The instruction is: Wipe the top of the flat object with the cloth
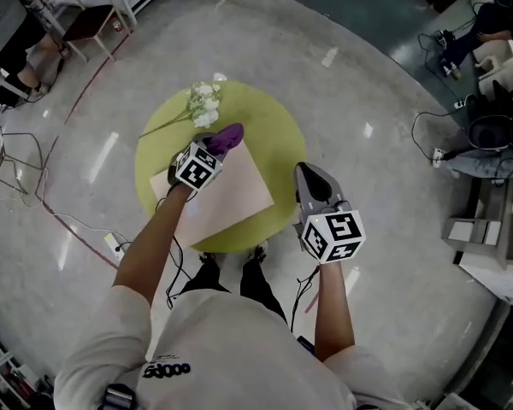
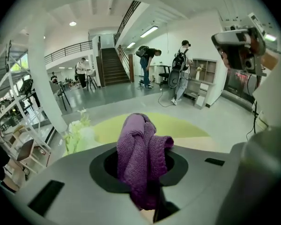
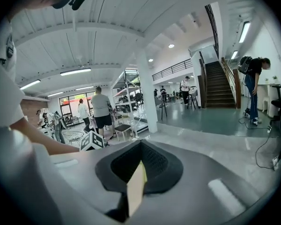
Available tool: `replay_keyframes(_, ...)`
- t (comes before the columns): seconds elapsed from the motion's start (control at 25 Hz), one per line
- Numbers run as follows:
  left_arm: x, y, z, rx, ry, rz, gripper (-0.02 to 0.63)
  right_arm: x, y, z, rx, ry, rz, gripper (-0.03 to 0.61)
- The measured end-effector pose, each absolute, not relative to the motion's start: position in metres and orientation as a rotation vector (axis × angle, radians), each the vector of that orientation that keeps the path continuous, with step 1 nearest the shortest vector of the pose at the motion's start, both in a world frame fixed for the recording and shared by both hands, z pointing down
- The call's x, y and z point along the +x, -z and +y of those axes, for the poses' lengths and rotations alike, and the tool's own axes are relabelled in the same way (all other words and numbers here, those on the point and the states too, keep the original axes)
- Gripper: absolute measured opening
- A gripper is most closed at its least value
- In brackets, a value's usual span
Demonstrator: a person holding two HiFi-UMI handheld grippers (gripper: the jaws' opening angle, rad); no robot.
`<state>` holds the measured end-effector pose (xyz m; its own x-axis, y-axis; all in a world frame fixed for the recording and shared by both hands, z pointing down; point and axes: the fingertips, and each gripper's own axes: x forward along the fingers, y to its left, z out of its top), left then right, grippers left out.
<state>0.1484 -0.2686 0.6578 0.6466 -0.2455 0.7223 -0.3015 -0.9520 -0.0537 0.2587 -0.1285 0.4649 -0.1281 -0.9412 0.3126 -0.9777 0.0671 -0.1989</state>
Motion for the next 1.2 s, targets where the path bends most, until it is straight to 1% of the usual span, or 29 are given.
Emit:
replay_keyframes(0.24, 0.156, -0.700, -0.275, 2.711, -1.320, -0.436, 0.092, 0.257, -0.470, -0.121, 1.958, -0.516, -2.245, 0.005)
replay_keyframes(0.52, 0.162, -0.702, -0.263, 2.743, -1.323, -0.375, 0.092, 0.260, -0.481, -0.113, 1.934, -0.494, -2.214, 0.005)
replay_keyframes(0.92, 0.182, -0.702, -0.147, 2.839, -1.350, 0.070, 0.092, 0.251, -0.482, -0.097, 1.932, -0.460, -2.194, 0.008)
replay_keyframes(1.2, 0.183, -0.705, -0.075, 2.865, -1.385, 0.279, 0.091, 0.245, -0.482, -0.078, 1.988, -0.470, -2.174, 0.008)
